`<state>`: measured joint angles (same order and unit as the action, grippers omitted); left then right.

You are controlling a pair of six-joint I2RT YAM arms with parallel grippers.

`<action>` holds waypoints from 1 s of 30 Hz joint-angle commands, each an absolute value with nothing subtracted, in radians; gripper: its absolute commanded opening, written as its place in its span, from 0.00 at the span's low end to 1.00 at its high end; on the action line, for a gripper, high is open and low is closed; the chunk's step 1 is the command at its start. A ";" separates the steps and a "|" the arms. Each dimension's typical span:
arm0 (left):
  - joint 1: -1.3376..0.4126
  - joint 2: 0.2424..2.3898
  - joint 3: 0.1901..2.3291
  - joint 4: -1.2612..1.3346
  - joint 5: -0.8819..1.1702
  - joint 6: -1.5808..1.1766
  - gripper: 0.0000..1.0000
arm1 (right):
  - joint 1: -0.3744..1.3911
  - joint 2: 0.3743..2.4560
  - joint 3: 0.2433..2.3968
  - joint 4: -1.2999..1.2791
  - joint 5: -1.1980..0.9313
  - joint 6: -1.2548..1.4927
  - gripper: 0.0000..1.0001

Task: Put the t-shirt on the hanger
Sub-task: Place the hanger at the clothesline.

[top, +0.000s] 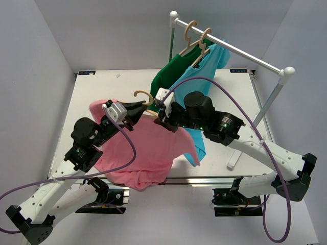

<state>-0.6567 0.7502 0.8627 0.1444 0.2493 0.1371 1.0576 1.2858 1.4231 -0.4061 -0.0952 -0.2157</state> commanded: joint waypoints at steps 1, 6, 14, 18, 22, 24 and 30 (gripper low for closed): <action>-0.658 0.744 0.865 0.239 0.264 0.112 0.00 | 1.063 1.287 1.445 -0.336 -0.146 -0.207 0.09; -0.658 0.753 0.862 0.262 0.262 0.098 0.00 | 1.062 1.269 1.434 -0.331 -0.124 -0.201 0.00; -0.658 0.769 0.858 0.279 0.253 0.074 0.32 | 1.063 1.200 1.424 -0.359 -0.149 -0.167 0.00; -0.658 0.776 0.856 0.275 0.255 0.068 0.86 | 1.063 1.175 1.417 -0.367 -0.135 -0.123 0.00; -0.658 0.755 0.844 0.278 0.213 0.049 0.98 | 1.063 1.161 1.427 -0.436 -0.051 -0.083 0.00; -0.658 0.726 0.825 0.284 0.186 0.041 0.98 | 1.062 1.144 1.413 -0.458 -0.003 -0.063 0.00; -0.658 0.598 0.805 0.255 0.121 -0.020 0.98 | 1.063 1.069 1.434 -0.599 0.302 0.060 0.00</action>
<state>-0.6594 0.6640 0.8051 0.2546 0.1715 0.0303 1.0622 1.1316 1.4002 -0.5613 0.1020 -0.0212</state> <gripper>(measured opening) 0.980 0.235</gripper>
